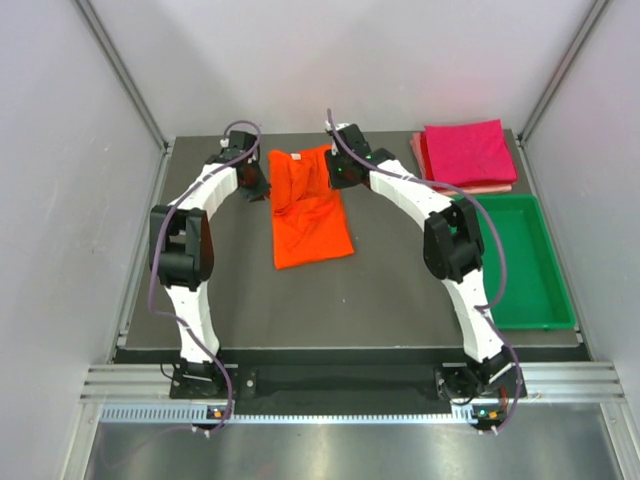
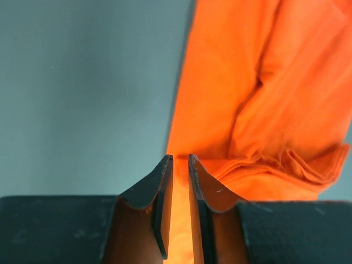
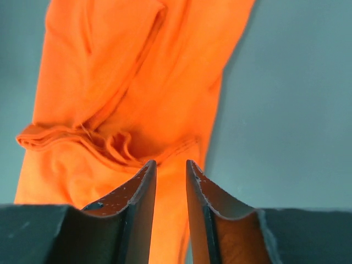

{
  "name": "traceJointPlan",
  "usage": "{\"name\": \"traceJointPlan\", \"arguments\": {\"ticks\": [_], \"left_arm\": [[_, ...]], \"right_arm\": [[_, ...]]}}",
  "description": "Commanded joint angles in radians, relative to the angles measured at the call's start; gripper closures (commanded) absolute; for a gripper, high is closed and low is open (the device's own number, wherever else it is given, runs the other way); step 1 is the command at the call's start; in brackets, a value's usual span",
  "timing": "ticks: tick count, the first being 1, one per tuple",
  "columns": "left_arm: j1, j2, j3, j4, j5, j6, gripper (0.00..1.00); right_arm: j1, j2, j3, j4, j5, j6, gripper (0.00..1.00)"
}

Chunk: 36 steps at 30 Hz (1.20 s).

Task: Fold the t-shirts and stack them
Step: Fold the tshirt

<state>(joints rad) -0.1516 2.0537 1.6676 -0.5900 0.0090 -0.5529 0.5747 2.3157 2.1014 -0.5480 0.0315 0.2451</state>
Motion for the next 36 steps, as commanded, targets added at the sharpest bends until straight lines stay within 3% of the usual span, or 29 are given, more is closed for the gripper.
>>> {"name": "traceJointPlan", "arguments": {"ticks": [1, 4, 9, 16, 23, 26, 31, 36], "left_arm": [[-0.045, -0.122, -0.064, 0.043, 0.049, 0.056, 0.77], [-0.057, -0.132, -0.14, 0.099, 0.209, 0.051, 0.77], [-0.065, -0.072, -0.135, 0.081, 0.266, 0.076, 0.79], [-0.062, -0.014, -0.092, 0.101, 0.139, 0.084, 0.79], [-0.045, 0.114, 0.145, -0.002, -0.041, 0.099, 0.79], [-0.04, 0.125, 0.176, -0.077, -0.086, 0.09, 0.79], [-0.04, 0.017, 0.083, -0.108, -0.107, 0.094, 0.76], [-0.052, -0.21, -0.239, -0.038, 0.049, 0.079, 0.71]], "right_arm": [[-0.016, -0.137, -0.094, -0.024, -0.027, -0.009, 0.71], [-0.01, -0.218, -0.226, 0.003, -0.096, -0.016, 0.71], [-0.01, -0.312, -0.395, 0.032, -0.175, -0.041, 0.69], [0.004, -0.378, -0.587, 0.104, -0.235, -0.037, 0.67], [0.01, -0.381, -0.672, 0.149, -0.211, -0.033, 0.65], [0.01, -0.392, -0.707, 0.172, -0.223, -0.026, 0.66], [0.011, -0.401, -0.742, 0.2, -0.239, -0.015, 0.67], [0.011, -0.414, -0.782, 0.232, -0.263, -0.003, 0.73]]}}
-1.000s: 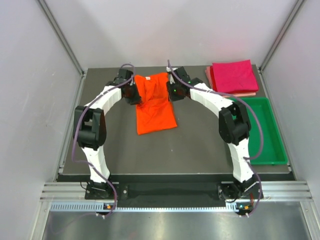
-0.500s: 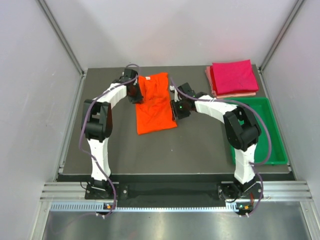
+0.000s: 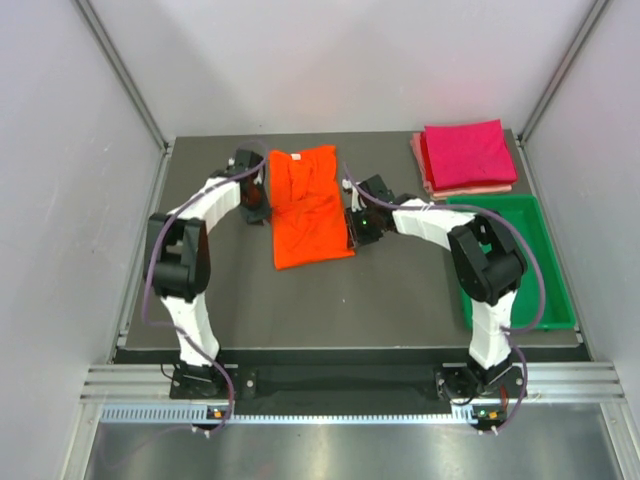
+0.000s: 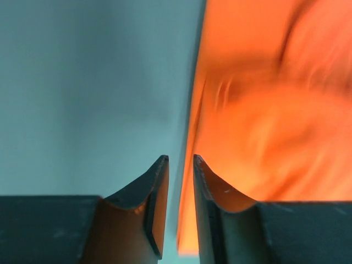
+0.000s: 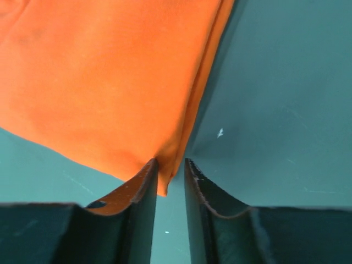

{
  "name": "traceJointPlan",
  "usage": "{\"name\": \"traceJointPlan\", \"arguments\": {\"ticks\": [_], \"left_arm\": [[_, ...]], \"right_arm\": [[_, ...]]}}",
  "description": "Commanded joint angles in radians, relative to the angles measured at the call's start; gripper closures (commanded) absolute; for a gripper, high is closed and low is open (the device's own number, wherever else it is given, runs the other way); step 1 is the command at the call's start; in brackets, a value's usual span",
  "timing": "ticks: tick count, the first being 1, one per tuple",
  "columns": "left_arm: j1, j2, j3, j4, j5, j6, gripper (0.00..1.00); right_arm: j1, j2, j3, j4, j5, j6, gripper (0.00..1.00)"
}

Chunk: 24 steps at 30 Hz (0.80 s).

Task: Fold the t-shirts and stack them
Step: Fold the tshirt

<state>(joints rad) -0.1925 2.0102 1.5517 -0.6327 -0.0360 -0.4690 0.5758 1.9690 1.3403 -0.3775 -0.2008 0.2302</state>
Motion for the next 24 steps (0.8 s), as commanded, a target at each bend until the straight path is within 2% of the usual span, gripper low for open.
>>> {"name": "traceJointPlan", "arguments": {"ticks": [1, 7, 10, 16, 17, 19, 20, 24], "left_arm": [[-0.015, -0.195, -0.218, 0.019, 0.111, -0.01, 0.69], [-0.032, -0.324, -0.48, 0.142, 0.237, -0.06, 0.66], [-0.035, -0.324, -0.539, 0.215, 0.304, -0.082, 0.65], [-0.038, -0.288, -0.553, 0.244, 0.304, -0.072, 0.65], [-0.041, -0.289, -0.558, 0.252, 0.314, -0.071, 0.69], [-0.047, -0.295, -0.564, 0.245, 0.317, -0.072, 0.93], [-0.053, -0.304, -0.561, 0.222, 0.291, -0.072, 1.0], [-0.132, -0.35, -0.559, 0.136, 0.191, -0.074, 1.0]], "right_arm": [[0.012, -0.07, -0.03, 0.071, -0.035, 0.018, 0.75], [0.013, -0.094, -0.084, 0.112, -0.055, 0.049, 0.84], [0.013, -0.101, -0.105, 0.129, -0.06, 0.06, 0.89], [0.013, -0.107, -0.119, 0.134, -0.045, 0.075, 1.0], [0.013, -0.117, -0.125, 0.135, -0.034, 0.08, 1.0], [0.013, -0.136, -0.148, 0.14, -0.017, 0.089, 1.0], [0.012, -0.159, -0.158, 0.14, -0.011, 0.09, 1.0], [0.015, -0.243, -0.257, 0.138, 0.03, 0.106, 1.0]]}}
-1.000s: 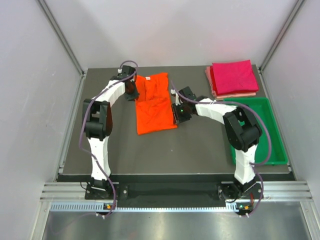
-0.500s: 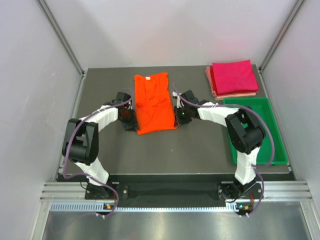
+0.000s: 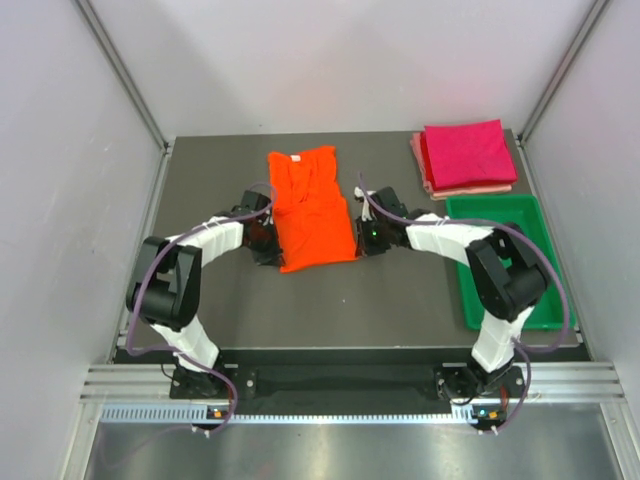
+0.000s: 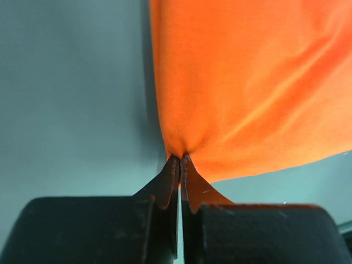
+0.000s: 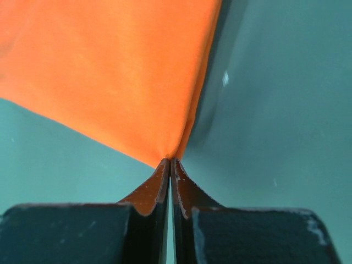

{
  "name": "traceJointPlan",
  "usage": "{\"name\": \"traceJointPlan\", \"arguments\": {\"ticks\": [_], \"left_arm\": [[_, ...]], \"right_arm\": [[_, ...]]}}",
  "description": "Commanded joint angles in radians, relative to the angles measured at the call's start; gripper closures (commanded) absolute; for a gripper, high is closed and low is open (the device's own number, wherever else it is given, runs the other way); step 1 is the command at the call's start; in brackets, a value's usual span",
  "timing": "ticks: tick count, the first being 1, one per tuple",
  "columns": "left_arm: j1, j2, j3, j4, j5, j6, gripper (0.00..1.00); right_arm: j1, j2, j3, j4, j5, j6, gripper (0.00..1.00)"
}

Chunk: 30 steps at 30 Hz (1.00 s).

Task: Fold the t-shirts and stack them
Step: Fold the tshirt

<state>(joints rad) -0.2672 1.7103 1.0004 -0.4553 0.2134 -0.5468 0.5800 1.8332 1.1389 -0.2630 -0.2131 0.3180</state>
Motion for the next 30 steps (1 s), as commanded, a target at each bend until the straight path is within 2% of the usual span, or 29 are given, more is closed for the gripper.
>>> {"name": "traceJointPlan", "arguments": {"ticks": [1, 8, 14, 18, 19, 20, 21, 22, 25, 28, 30], "left_arm": [[-0.073, -0.078, -0.025, -0.052, -0.071, -0.01, 1.0], [-0.23, -0.19, -0.15, -0.1, -0.152, -0.091, 1.0], [-0.316, -0.284, -0.289, -0.086, -0.151, -0.166, 1.0], [-0.36, -0.336, -0.338, -0.097, -0.144, -0.211, 0.99], [-0.365, -0.36, -0.338, -0.114, -0.147, -0.219, 0.93], [-0.368, -0.373, -0.338, -0.124, -0.16, -0.222, 0.89], [-0.368, -0.383, -0.323, -0.135, -0.167, -0.22, 0.83], [-0.368, -0.4, -0.309, -0.173, -0.178, -0.213, 0.8], [-0.362, -0.393, -0.209, -0.227, -0.268, -0.17, 0.71], [-0.325, -0.347, -0.091, -0.263, -0.287, -0.113, 0.71], [-0.288, -0.307, -0.024, -0.229, -0.237, -0.075, 0.72]], "right_arm": [[0.011, -0.124, -0.082, 0.024, 0.047, 0.021, 1.0], [0.09, -0.337, -0.382, 0.08, 0.112, 0.087, 1.0], [0.162, -0.445, -0.516, 0.111, 0.165, 0.167, 1.0], [0.242, -0.451, -0.513, 0.09, 0.191, 0.19, 1.0], [0.253, -0.451, -0.507, 0.079, 0.204, 0.191, 0.98], [0.259, -0.453, -0.492, 0.055, 0.208, 0.191, 0.94], [0.262, -0.453, -0.485, 0.044, 0.236, 0.188, 0.85], [0.261, -0.462, -0.476, 0.018, 0.25, 0.188, 0.82], [0.251, -0.468, -0.418, -0.027, 0.294, 0.162, 0.75], [0.213, -0.445, -0.343, -0.062, 0.279, 0.113, 0.72], [0.167, -0.427, -0.285, -0.079, 0.259, 0.078, 0.73]]}}
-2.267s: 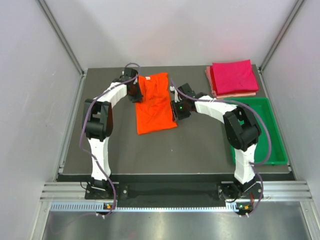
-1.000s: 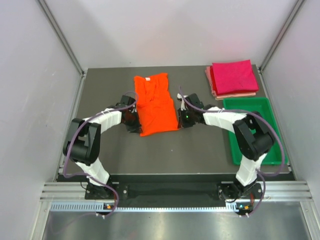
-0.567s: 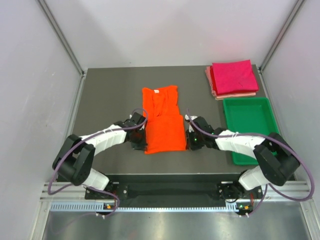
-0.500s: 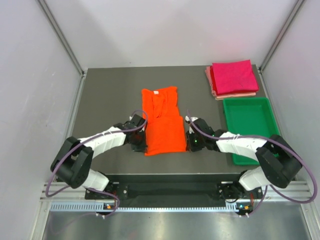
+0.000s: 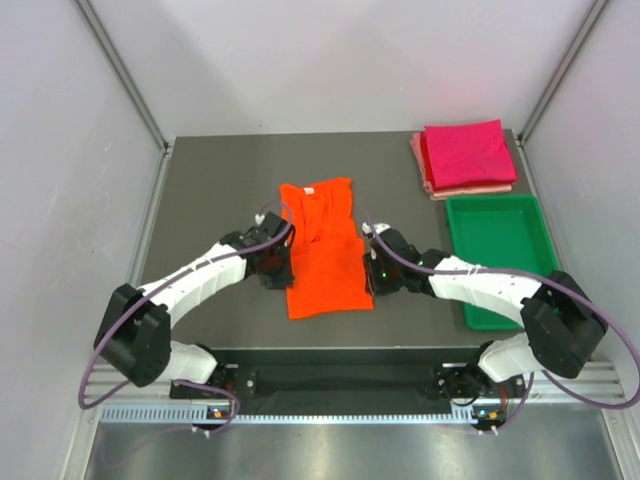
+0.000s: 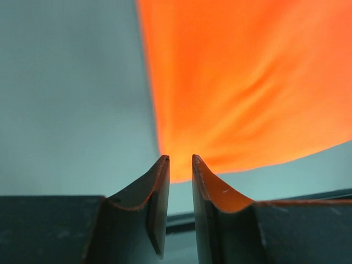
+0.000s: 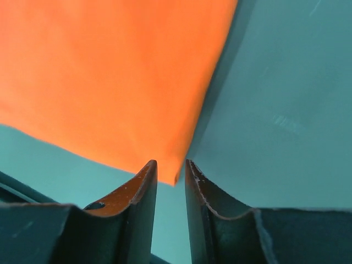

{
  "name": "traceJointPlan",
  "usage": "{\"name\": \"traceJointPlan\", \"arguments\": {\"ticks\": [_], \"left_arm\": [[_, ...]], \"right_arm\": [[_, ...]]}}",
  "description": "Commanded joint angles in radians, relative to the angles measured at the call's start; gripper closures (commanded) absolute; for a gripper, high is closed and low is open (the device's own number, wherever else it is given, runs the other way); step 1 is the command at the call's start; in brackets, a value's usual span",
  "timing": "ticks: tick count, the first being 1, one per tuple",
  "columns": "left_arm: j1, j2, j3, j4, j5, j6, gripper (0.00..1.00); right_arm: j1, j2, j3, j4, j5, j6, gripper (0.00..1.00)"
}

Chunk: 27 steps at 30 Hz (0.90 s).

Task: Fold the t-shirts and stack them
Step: Fold the tshirt

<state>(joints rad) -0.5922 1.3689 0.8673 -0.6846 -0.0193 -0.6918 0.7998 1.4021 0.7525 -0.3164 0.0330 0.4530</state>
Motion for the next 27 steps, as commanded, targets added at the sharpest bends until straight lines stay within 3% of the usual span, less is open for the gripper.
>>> {"name": "traceJointPlan", "arguments": {"ticks": [1, 9, 19, 24, 27], "left_arm": [[0.049, 0.047, 0.125, 0.023, 0.013, 0.078, 0.73], [0.16, 0.27, 0.258, 0.138, 0.131, 0.129, 0.78], [0.239, 0.452, 0.366, 0.112, -0.013, 0.155, 0.79], [0.244, 0.475, 0.394, 0.073, -0.048, 0.161, 0.8], [0.259, 0.464, 0.464, 0.045, -0.048, 0.19, 0.78]], "right_arm": [[-0.068, 0.029, 0.138, -0.027, 0.002, -0.069, 0.73], [-0.189, 0.227, 0.347, -0.013, -0.123, -0.194, 0.75], [-0.235, 0.472, 0.536, -0.015, -0.137, -0.264, 0.83], [-0.241, 0.488, 0.558, -0.019, -0.119, -0.266, 0.85], [-0.254, 0.454, 0.576, -0.03, -0.116, -0.261, 0.8]]}}
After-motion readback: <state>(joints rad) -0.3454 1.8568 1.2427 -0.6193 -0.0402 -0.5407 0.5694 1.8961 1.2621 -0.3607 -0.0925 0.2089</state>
